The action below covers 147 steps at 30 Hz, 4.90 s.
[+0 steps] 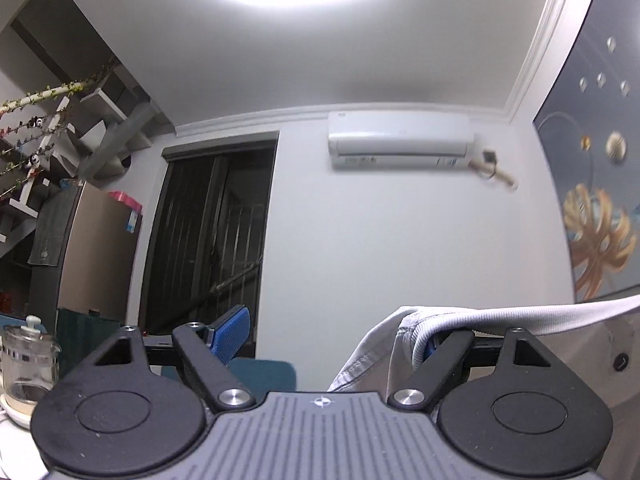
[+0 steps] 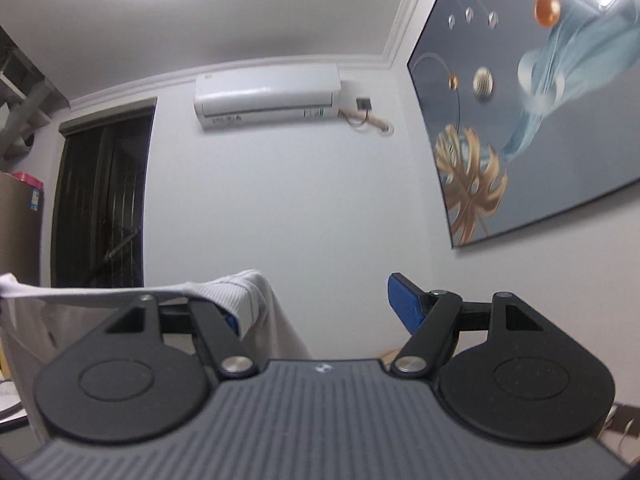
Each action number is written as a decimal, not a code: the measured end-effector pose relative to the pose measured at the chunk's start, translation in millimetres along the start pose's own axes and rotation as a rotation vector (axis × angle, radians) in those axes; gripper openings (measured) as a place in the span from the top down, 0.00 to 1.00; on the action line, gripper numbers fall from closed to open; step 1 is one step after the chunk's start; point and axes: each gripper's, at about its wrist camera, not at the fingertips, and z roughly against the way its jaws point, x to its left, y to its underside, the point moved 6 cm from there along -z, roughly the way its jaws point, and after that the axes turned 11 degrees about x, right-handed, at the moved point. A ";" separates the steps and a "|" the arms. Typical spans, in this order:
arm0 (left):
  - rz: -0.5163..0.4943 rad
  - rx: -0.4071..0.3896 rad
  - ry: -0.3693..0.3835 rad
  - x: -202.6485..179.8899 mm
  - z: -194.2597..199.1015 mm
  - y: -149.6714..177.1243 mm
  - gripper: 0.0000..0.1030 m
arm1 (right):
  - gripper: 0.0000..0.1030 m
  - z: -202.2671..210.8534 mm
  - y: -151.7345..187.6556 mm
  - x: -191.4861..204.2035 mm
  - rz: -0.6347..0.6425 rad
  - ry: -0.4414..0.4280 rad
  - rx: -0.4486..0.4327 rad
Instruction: Fold clothes
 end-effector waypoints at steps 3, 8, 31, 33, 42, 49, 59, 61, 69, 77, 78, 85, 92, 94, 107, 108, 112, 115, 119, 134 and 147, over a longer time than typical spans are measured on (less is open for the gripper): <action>-0.006 0.017 0.011 -3.6 17.5 -16.9 0.19 | 0.29 11.3 -6.2 -4.6 -0.009 0.005 0.008; 0.005 0.117 0.044 -9.3 -12.9 -0.9 0.19 | 0.29 -8.3 1.1 -11.6 -0.035 0.001 0.080; -0.130 0.579 -0.042 -106.7 -543.1 421.3 0.18 | 0.29 -527.5 348.8 -43.1 -0.017 0.149 0.572; -0.134 0.671 -0.023 -118.3 -580.6 489.6 0.18 | 0.30 -567.8 407.5 -53.1 -0.002 0.150 0.637; -0.255 1.115 0.144 -156.2 -644.9 711.4 0.12 | 0.30 -626.6 618.9 -52.0 0.070 -0.079 1.132; -0.227 1.091 0.170 -140.4 -610.1 688.6 0.01 | 0.30 -602.1 589.4 -57.0 -0.053 -0.139 1.076; -0.205 0.823 0.200 -86.3 -385.3 613.7 0.00 | 0.30 -419.4 477.7 -57.5 -0.012 -0.132 0.834; -0.208 0.809 0.227 -79.5 -331.6 609.3 0.00 | 0.30 -367.8 463.9 -52.5 -0.005 -0.138 0.808; -0.034 0.826 0.218 -28.1 -170.7 583.0 0.00 | 0.30 -209.4 436.1 -35.4 -0.101 -0.142 0.740; 0.462 1.047 0.117 52.1 -206.0 599.8 0.06 | 0.30 -160.1 451.4 -39.4 -0.242 -0.171 0.821; 0.524 1.055 0.103 62.0 -216.9 606.3 0.07 | 0.30 -160.5 456.4 -40.2 -0.242 -0.166 0.826; 0.940 1.080 0.055 105.5 -309.3 660.0 0.20 | 0.30 -189.6 502.8 -39.8 -0.269 -0.164 0.923; 1.052 0.986 0.043 102.8 -402.1 708.6 0.29 | 0.30 -225.8 549.3 -38.2 -0.309 -0.164 1.029; 1.071 0.942 0.052 103.6 -421.9 712.7 0.31 | 0.30 -234.7 560.3 -36.1 -0.273 -0.141 1.051; 0.574 0.903 -0.196 112.7 -483.6 670.5 0.96 | 0.30 -239.4 572.0 -35.4 -0.235 -0.089 1.063; 0.513 0.922 -0.227 110.0 -487.3 667.3 0.96 | 0.30 -239.3 568.9 -36.4 -0.219 -0.075 1.047; 0.428 0.989 -0.224 100.1 -483.5 662.2 0.87 | 0.30 -240.8 561.8 -41.0 -0.184 -0.034 1.009; 0.406 1.082 -0.175 94.6 -456.0 657.0 0.78 | 0.30 -240.9 558.7 -44.3 -0.184 -0.024 0.999; 0.344 1.210 -0.008 84.2 -383.0 629.3 0.67 | 0.30 -239.7 551.6 -48.7 -0.186 -0.020 0.973; 0.426 1.535 0.234 39.2 -114.6 617.2 0.44 | 0.30 -187.6 515.8 -75.2 -0.173 0.024 0.905; 0.268 1.488 0.219 46.9 -99.9 575.3 0.98 | 0.30 -164.3 499.3 -93.7 -0.200 0.046 0.876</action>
